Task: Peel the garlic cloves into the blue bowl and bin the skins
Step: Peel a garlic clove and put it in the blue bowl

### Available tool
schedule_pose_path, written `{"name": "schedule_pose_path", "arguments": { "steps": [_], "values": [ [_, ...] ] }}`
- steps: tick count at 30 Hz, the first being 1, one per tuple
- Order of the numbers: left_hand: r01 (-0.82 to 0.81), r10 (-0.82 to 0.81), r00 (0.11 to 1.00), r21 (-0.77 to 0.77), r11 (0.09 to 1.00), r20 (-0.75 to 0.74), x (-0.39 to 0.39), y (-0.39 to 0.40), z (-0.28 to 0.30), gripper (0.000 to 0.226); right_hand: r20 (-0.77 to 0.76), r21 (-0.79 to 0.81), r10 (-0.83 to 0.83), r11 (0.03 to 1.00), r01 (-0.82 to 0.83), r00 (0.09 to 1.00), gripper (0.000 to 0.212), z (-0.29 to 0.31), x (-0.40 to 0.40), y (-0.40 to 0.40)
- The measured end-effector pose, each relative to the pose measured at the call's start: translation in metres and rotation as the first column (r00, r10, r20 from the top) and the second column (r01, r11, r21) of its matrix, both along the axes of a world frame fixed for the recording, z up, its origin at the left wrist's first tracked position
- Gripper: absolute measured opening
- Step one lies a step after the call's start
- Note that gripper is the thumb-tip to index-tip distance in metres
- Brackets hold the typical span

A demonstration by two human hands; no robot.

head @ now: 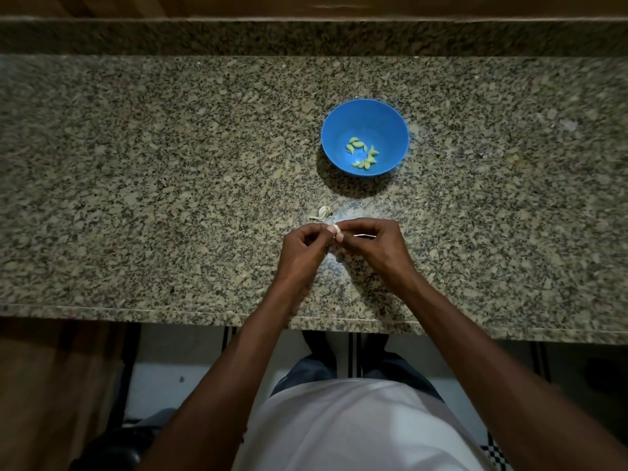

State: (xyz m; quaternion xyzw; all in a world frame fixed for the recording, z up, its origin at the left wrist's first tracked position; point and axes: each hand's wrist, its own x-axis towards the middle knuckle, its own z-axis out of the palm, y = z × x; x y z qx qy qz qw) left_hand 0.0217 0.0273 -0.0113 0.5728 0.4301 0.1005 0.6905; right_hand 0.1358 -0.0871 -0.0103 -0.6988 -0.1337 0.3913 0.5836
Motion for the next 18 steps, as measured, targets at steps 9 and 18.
{"name": "schedule_pose_path", "arguments": {
  "steps": [9, 18],
  "values": [
    [0.154, -0.154, 0.988, 0.137, 0.979, -0.012, 0.001, 0.004, -0.007, 0.02, -0.208, 0.007, 0.03, 1.0, -0.029, 0.978, 0.022, 0.005, 0.011, -0.002],
    [0.228, -0.225, 0.974, 0.162, 0.96, -0.039, -0.005, 0.001, -0.006, 0.022, -0.234, 0.003, 0.0, 1.0, 0.001, 0.972, 0.019, -0.002, 0.006, -0.001]
  ]
}}
